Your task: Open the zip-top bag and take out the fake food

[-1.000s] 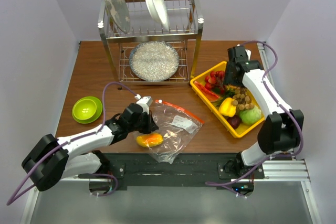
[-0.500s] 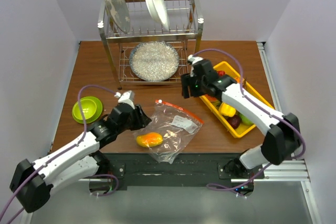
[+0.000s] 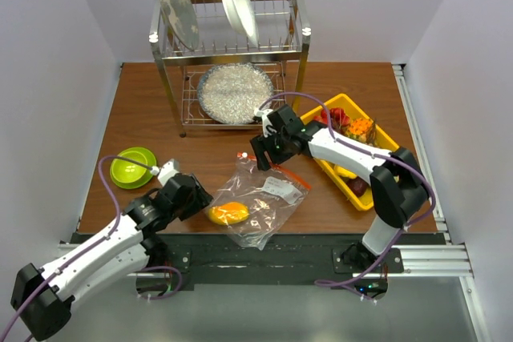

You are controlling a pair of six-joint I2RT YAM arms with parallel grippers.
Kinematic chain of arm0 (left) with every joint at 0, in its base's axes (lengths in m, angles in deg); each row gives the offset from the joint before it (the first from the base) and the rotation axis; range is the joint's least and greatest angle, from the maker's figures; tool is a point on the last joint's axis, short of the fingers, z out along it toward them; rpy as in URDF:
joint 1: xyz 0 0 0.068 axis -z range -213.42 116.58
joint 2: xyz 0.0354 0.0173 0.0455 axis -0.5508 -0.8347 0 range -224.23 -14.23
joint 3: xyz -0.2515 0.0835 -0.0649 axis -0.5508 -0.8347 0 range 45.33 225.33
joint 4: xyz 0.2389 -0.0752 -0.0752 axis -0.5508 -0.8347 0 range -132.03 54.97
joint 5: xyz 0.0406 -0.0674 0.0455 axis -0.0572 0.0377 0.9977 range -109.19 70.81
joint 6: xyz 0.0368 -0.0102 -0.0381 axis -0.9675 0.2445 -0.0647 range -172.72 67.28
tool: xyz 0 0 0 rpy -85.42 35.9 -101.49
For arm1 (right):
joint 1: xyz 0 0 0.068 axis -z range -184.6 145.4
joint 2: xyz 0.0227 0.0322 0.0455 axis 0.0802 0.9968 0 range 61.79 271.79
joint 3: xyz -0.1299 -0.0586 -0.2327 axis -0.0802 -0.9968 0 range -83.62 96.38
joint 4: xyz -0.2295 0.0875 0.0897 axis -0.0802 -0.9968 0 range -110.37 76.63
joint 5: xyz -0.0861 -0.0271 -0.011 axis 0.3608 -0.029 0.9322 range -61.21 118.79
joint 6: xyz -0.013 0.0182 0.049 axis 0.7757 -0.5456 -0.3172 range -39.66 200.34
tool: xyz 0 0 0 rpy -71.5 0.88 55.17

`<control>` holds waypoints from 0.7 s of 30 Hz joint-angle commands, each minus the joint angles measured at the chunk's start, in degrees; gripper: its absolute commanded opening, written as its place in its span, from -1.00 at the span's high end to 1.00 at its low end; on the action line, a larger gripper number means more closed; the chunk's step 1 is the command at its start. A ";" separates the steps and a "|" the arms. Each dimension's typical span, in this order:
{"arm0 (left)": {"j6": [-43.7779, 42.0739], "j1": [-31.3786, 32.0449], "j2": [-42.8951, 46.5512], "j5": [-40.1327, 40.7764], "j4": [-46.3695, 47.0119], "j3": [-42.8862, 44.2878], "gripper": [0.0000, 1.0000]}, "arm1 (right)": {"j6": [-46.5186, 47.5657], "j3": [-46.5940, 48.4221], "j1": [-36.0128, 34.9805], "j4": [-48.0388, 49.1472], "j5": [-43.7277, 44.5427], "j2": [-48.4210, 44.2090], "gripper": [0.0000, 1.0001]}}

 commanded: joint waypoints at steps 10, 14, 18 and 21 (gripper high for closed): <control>-2.98 -0.24 -8.83 0.68 11.33 0.32 0.20 | -4.38 -7.37 -0.79 4.95 0.30 -3.67 0.30; -7.20 -0.32 -10.67 2.09 13.79 3.05 0.76 | -8.42 -10.62 -1.06 7.24 0.47 -4.72 0.55; -12.29 -0.41 -14.62 2.44 14.68 8.57 1.00 | -12.64 -13.78 -1.06 9.00 4.33 -5.43 0.88; -15.98 -0.59 -16.47 2.44 14.41 11.83 1.00 | -15.63 -14.41 -1.06 9.18 7.50 -4.55 1.00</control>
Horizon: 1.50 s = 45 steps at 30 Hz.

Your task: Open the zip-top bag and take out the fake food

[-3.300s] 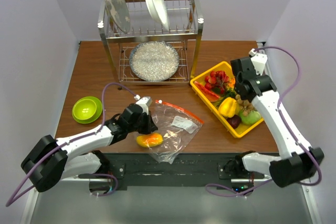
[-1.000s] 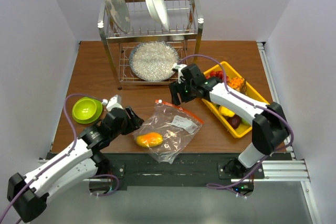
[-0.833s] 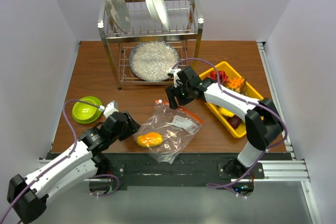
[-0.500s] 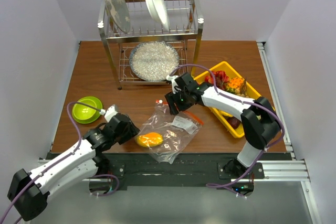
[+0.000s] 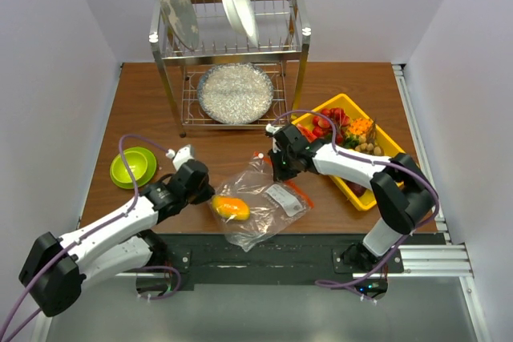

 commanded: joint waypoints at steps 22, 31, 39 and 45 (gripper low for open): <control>-28.41 -18.76 -15.78 -15.09 8.96 18.98 1.00 | -24.91 -13.55 -0.36 19.93 5.48 -3.93 1.00; -30.26 -18.06 -9.13 -19.40 6.59 17.06 -0.14 | -27.30 -15.66 -0.62 24.42 3.46 -6.74 1.00; -18.61 -5.86 -1.55 -13.07 3.41 11.36 0.20 | -28.17 -16.45 -1.24 26.62 2.31 -7.80 0.72; -5.67 -0.83 2.31 -9.47 8.69 -0.51 1.00 | -28.44 -16.98 -2.03 26.62 2.31 -10.17 0.53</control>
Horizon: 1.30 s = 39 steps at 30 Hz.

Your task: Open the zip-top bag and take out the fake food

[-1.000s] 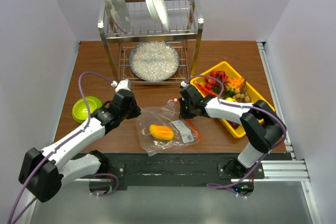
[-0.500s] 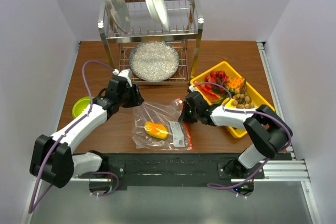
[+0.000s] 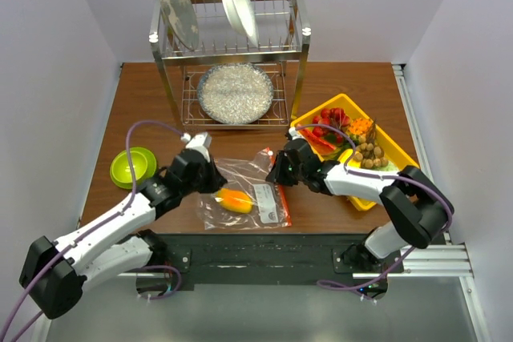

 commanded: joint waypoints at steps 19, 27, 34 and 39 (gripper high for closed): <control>7.48 -2.01 -14.43 9.34 16.28 -8.77 1.00 | -1.53 -1.69 -3.28 4.66 -9.49 -11.21 1.00; -6.23 -10.11 -17.43 2.57 14.00 -0.50 1.00 | 2.67 -1.78 -3.73 0.38 -7.31 -14.54 0.51; -7.92 -10.12 -14.19 -4.63 11.10 0.75 1.00 | 7.95 0.95 -3.64 -14.92 6.31 -23.85 0.00; -2.65 -6.53 -6.20 -5.61 8.12 -2.16 1.00 | 7.17 2.00 -3.20 -23.26 17.90 -26.16 0.04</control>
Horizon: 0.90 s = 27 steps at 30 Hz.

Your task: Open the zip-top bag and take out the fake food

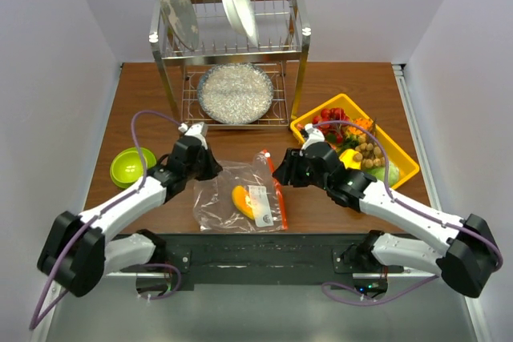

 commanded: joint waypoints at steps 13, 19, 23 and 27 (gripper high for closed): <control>13.88 15.76 15.38 -0.08 -7.00 -7.81 1.00 | 3.34 -0.36 2.16 9.34 -4.92 13.19 0.65; 14.76 15.94 14.58 -1.84 -2.96 -12.29 1.00 | 0.34 -3.62 2.25 18.14 -10.99 15.65 0.66; 14.67 15.94 11.60 -2.89 0.47 -13.61 1.00 | -1.50 -5.73 2.07 23.06 -14.51 17.06 0.67; 14.50 15.94 7.91 -3.25 3.55 -14.05 1.00 | -2.82 -7.32 1.29 27.02 -16.36 18.11 0.67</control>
